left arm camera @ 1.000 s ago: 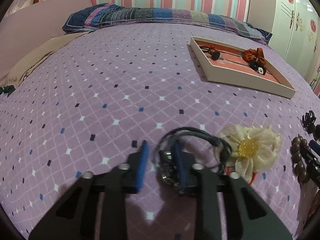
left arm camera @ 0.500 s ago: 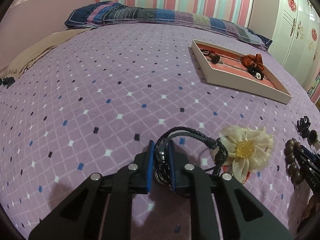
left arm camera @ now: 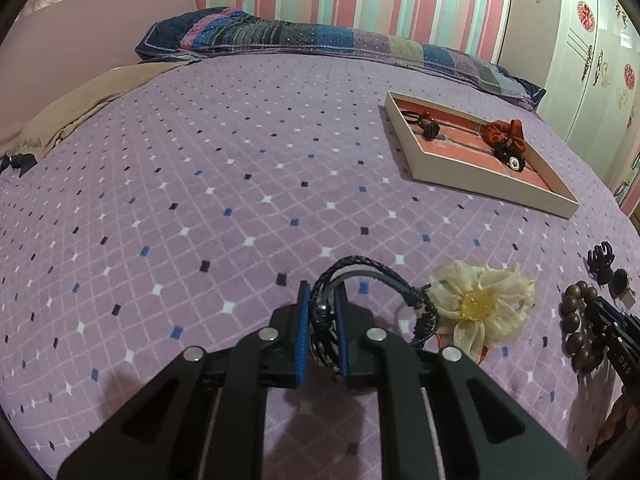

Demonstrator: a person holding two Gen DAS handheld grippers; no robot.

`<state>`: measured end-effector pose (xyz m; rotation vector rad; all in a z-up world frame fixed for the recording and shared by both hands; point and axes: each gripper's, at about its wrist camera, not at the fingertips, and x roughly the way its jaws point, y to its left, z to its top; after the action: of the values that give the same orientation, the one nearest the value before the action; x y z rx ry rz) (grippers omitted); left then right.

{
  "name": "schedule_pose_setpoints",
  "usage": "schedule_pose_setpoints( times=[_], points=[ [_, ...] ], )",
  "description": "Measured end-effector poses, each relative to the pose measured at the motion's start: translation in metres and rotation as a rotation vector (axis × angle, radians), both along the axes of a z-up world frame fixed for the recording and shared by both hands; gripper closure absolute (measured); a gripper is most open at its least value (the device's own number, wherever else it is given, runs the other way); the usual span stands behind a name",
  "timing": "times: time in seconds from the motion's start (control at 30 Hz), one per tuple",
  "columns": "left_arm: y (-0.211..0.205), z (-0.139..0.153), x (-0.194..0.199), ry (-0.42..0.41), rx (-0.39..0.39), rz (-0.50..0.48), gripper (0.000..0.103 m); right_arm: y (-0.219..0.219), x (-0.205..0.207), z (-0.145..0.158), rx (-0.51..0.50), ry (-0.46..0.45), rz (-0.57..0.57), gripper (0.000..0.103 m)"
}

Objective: Organize jewelry
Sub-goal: 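Carry the braided bracelet and the bead bracelet over the tray with both tools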

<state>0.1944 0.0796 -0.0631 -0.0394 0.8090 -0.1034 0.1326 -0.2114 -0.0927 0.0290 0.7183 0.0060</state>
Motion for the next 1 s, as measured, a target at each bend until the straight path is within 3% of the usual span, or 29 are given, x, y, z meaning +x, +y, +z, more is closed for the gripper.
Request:
schedule_pose_setpoints(
  times=[0.5, 1.0],
  points=[
    [0.003, 0.03, -0.005, -0.078, 0.005, 0.012, 0.091, -0.001, -0.004, 0.018, 0.011, -0.07, -0.002, 0.083],
    [-0.021, 0.061, 0.019, -0.133, 0.004, -0.019, 0.091, -0.001, 0.022, 0.041, 0.008, -0.125, 0.012, 0.083]
  ],
)
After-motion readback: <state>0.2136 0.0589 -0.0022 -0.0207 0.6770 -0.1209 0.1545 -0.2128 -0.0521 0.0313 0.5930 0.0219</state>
